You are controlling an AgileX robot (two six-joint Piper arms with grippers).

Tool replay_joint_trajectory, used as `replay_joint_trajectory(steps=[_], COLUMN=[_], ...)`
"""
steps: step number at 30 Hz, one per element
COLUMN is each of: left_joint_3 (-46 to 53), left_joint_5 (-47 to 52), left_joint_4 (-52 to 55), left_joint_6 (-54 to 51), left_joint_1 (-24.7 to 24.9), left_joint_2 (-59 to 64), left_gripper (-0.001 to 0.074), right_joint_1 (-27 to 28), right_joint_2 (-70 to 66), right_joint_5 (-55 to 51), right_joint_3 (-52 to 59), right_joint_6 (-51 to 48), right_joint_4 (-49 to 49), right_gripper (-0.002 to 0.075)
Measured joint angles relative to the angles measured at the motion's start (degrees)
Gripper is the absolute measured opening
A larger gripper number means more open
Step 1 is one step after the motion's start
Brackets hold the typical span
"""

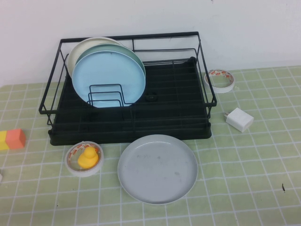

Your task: Place plate on rack

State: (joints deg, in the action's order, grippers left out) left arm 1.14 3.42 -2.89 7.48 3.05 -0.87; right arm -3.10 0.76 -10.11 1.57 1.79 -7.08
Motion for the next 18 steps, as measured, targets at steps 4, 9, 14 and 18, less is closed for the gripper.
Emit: replay_joint_trajectory(steps=[4, 9, 14, 18], left_joint_3=[0.0, 0.0, 0.0, 0.0], left_joint_5=[-14.1, -29.8, -39.1, -42.5], left_joint_4=[0.0, 0.2, 0.2, 0.2], left_joint_6=[0.0, 0.0, 0.0, 0.4], left_joint_1=[0.0, 0.0, 0.0, 0.0], left_joint_2=[0.0, 0.0, 0.0, 0.0], left_gripper=[-0.0001, -0.0002, -0.0001, -0.0003], right_joint_1=[0.0, 0.0, 0.0, 0.0], right_joint_2=[0.0, 0.0, 0.0, 0.0], right_joint_5=[11.7, 25.5, 34.3, 35.6], right_joint_3=[0.0, 0.0, 0.0, 0.0], right_joint_6=[0.0, 0.0, 0.0, 0.0], right_joint_4=[0.0, 0.0, 0.1, 0.1], right_gripper=[-0.0002, -0.0002, -0.0002, -0.0002])
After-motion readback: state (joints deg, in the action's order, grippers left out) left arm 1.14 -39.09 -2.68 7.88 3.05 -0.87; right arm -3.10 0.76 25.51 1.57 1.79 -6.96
